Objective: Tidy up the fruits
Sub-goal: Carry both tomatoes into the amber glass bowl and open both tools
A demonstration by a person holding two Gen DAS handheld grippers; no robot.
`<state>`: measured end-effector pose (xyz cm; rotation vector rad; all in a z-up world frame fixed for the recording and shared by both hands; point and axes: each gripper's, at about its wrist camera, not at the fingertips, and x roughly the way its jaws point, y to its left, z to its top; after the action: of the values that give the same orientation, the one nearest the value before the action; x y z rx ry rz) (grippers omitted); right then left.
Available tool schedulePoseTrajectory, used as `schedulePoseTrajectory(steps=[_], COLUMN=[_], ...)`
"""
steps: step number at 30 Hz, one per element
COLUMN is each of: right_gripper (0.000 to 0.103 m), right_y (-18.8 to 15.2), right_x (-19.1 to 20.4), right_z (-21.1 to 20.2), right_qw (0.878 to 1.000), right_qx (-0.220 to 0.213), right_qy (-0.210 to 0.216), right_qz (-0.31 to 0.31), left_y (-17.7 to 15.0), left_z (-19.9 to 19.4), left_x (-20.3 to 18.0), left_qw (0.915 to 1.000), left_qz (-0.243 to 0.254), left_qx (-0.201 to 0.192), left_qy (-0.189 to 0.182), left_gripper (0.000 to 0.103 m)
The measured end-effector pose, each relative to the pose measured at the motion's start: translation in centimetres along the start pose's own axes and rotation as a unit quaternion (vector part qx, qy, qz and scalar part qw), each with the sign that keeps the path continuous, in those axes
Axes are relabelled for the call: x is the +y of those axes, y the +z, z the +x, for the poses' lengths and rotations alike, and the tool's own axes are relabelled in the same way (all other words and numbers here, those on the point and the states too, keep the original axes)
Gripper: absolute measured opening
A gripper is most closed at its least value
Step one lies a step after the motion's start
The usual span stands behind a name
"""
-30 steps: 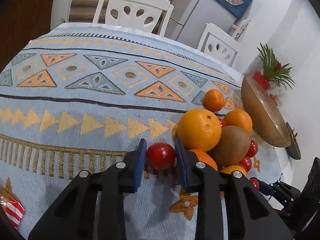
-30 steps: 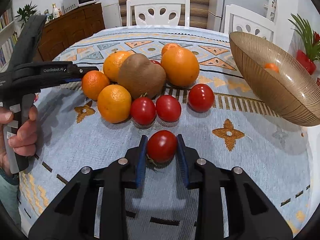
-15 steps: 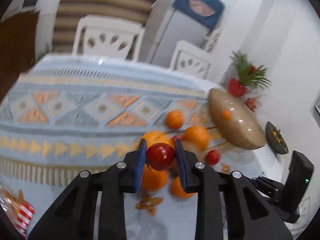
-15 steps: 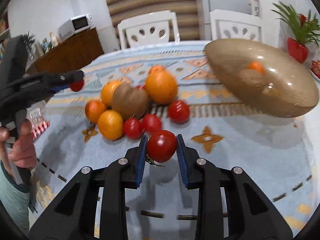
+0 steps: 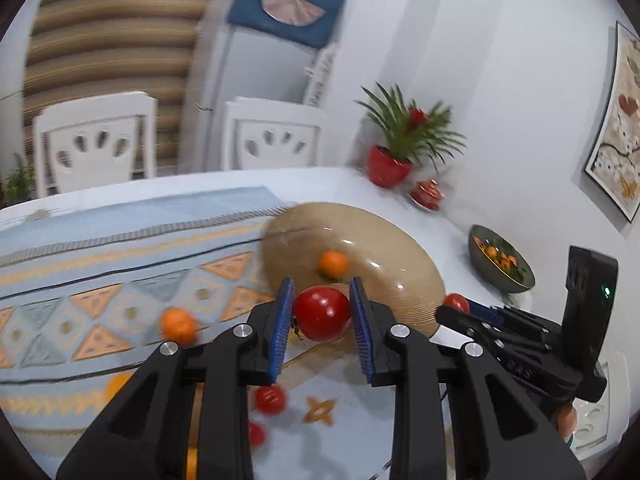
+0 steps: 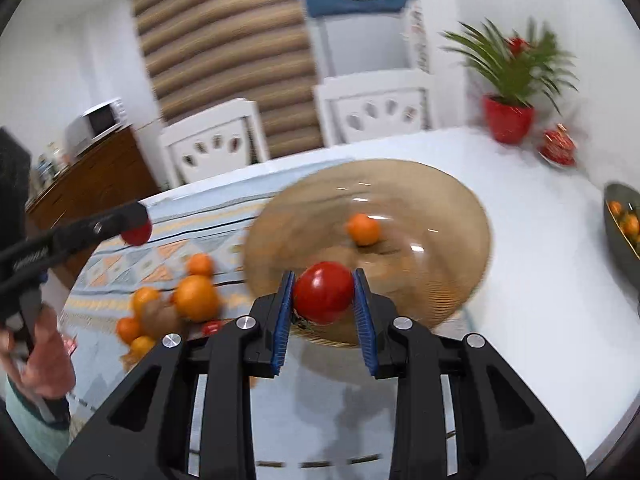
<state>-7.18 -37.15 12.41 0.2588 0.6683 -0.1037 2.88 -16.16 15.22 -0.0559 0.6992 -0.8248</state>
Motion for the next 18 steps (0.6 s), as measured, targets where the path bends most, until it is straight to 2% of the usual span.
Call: schedulePoseTrajectory(steps=[8, 14, 18], right_gripper=[0.03, 0.03, 0.03], right_y=[0.7, 0.4, 0.5], right_x=[-5.4, -6.6, -6.8], right_z=[3.1, 4.1, 4.5], right_qw=[0.997, 0.996, 0.996], right_qx=[0.043, 0.056, 0.058], right_qy=[-0.024, -0.033, -0.032], right_qz=[0.055, 0.062, 0.062], left_y=[-0.8, -2.3, -2.8], left_z=[8.5, 12.5, 13.5], left_x=[-3.5, -4.7, -4.7], left_qw=[0.9964, 0.9926, 0.9918], left_qz=[0.002, 0.006, 0.008], left_qx=[0.067, 0.1, 0.109], left_qy=[-0.053, -0.068, -0.065], left_gripper=[0.027, 0.028, 0.028])
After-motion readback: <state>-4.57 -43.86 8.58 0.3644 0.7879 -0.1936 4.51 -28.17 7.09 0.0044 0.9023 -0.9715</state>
